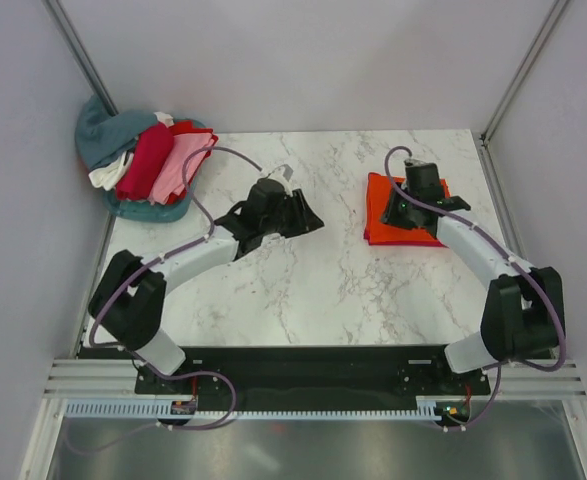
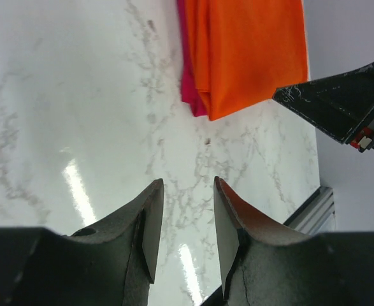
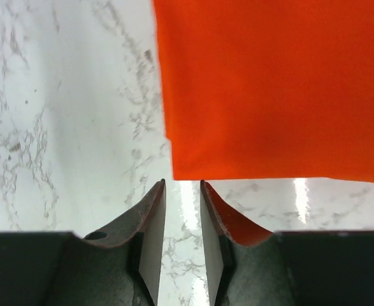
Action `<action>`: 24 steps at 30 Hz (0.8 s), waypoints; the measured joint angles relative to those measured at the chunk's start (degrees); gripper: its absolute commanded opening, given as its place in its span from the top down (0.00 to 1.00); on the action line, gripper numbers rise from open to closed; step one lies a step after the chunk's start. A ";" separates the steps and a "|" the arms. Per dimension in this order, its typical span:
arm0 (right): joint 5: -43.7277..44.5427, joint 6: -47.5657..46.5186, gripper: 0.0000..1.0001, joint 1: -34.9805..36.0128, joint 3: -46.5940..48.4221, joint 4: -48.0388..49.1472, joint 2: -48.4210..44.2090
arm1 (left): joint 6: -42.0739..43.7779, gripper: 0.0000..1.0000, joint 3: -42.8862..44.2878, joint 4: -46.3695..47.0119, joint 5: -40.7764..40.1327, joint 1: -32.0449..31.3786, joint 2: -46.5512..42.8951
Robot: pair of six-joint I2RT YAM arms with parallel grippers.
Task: Fold and stack the t-shirts
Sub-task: Neatly place the folded tshirt to the corner
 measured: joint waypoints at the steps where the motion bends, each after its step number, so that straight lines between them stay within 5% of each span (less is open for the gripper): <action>1: 0.37 0.04 0.68 2.05 0.39 0.22 1.09 | 0.35 0.56 -1.90 -0.26 -0.15 1.01 -1.57; 11: 9.25 0.20 0.73 13.68 12.92 0.20 20.00 | 3.48 0.57 -14.67 -3.08 -0.50 8.11 -12.96; 24: 20.04 -0.61 0.78 14.12 20.63 -2.43 33.31 | 6.64 0.57 -18.38 -5.33 -1.11 9.35 -18.47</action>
